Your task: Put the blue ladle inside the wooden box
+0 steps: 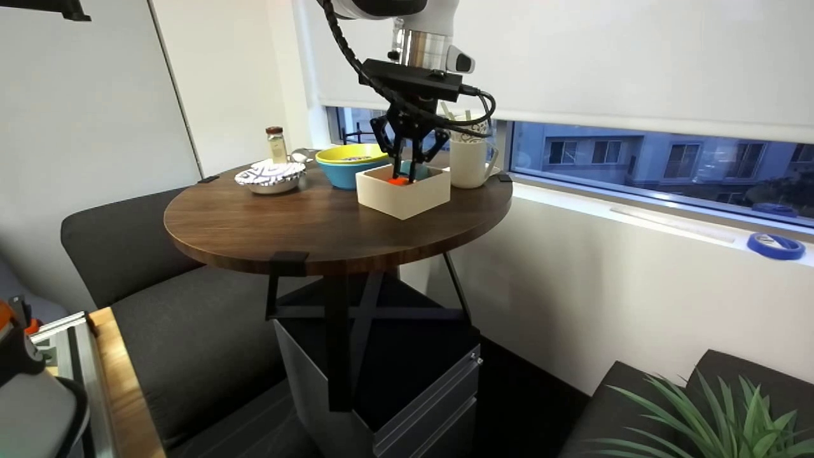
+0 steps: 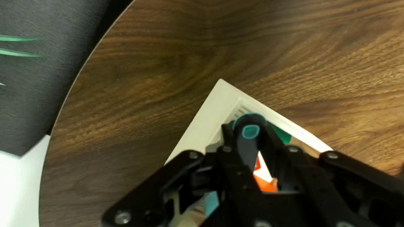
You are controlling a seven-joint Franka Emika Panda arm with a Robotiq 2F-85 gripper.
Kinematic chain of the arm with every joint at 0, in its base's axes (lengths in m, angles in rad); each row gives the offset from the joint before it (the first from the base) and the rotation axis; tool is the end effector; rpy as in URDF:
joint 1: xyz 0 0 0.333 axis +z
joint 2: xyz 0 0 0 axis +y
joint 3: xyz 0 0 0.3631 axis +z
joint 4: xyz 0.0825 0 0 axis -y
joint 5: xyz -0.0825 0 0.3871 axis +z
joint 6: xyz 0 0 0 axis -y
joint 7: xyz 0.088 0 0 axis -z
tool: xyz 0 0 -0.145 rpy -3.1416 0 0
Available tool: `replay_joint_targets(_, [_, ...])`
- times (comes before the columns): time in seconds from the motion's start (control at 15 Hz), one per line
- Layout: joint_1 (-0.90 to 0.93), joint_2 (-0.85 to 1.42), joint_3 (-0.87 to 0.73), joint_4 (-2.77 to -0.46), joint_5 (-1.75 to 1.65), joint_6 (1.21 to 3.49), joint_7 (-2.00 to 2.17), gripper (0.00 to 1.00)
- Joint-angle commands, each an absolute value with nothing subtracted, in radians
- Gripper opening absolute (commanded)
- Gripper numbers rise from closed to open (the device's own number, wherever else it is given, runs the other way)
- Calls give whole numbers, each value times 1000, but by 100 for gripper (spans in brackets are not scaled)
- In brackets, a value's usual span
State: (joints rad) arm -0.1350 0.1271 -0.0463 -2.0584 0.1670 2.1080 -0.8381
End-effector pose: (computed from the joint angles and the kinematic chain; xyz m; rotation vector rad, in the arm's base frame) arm 0.5620 -0.0891 0.3764 -2.8682 -0.8338 0.0025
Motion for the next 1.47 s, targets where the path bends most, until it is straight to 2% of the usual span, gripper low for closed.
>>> replay_joint_targets(0.0, [-134,138,-44,-2069,189,2149,-885,51])
replay_joint_targets(0.07, [-135,136,-44,-2069,194,2146,-889,51])
replay_joint_targets(0.27, [-133,114,-39,-2068,216,2132,-910,71])
replay_joint_targets(0.47, [-131,77,-37,-2068,244,2133,-929,96])
replay_joint_targets(0.53, [-130,64,-37,-2065,261,2123,-931,99])
replay_joint_targets(0.93, [-91,-98,-36,-2115,327,2182,-808,100])
replay_joint_targets(1.4, [-40,-296,-2,-2246,158,2331,-302,100])
